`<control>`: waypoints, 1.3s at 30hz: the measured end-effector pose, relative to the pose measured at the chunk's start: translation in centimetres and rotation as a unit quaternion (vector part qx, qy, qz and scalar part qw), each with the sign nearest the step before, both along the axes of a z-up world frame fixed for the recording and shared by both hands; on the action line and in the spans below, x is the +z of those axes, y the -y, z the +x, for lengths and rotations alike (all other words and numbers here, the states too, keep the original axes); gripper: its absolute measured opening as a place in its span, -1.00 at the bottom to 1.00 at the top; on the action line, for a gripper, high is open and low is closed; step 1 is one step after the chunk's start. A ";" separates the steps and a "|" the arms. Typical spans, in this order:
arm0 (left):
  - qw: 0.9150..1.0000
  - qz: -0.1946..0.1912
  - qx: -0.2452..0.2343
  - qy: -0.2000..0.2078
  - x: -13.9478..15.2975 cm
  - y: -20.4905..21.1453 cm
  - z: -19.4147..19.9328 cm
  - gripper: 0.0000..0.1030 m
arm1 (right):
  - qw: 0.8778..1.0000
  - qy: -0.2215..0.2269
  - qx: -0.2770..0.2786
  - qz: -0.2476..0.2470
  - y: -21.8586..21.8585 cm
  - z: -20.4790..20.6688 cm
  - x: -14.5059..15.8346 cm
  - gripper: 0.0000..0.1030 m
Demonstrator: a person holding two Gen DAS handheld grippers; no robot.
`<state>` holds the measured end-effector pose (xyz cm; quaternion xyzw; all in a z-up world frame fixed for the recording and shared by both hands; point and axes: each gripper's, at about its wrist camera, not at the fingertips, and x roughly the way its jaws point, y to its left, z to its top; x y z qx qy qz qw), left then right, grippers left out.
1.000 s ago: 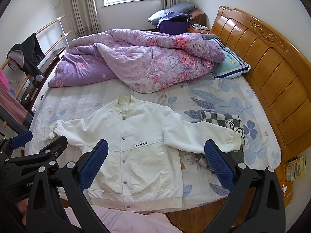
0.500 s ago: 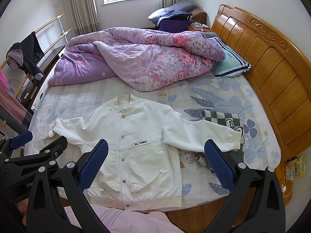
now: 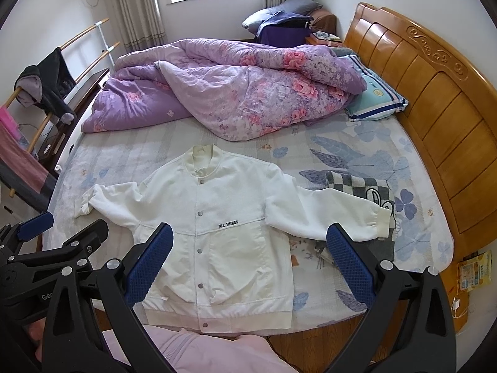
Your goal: Fold large clothes
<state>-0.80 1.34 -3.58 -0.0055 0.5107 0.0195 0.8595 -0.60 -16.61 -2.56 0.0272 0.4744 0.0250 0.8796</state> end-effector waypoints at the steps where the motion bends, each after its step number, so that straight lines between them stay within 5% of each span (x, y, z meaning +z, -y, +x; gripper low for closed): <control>1: 1.000 0.001 0.004 -0.002 0.2 0.1 0.1 0.92 | 1.000 -0.002 0.005 0.002 0.0 0.1 -0.1 0.85; 13: 0.994 0.008 0.098 -0.044 -0.2 -0.8 -1.5 0.82 | 0.992 -0.034 0.116 0.030 -1.5 1.9 -1.6 0.82; 25: 0.967 -0.004 0.232 -0.100 -1.5 -7.5 -4.7 0.83 | 0.961 -0.085 0.260 0.043 -9.0 3.3 -4.1 0.73; 39: 0.964 -0.083 0.228 -0.111 -6.2 -22.2 -1.2 0.83 | 0.964 -0.125 0.233 0.025 -21.8 7.8 -7.4 0.43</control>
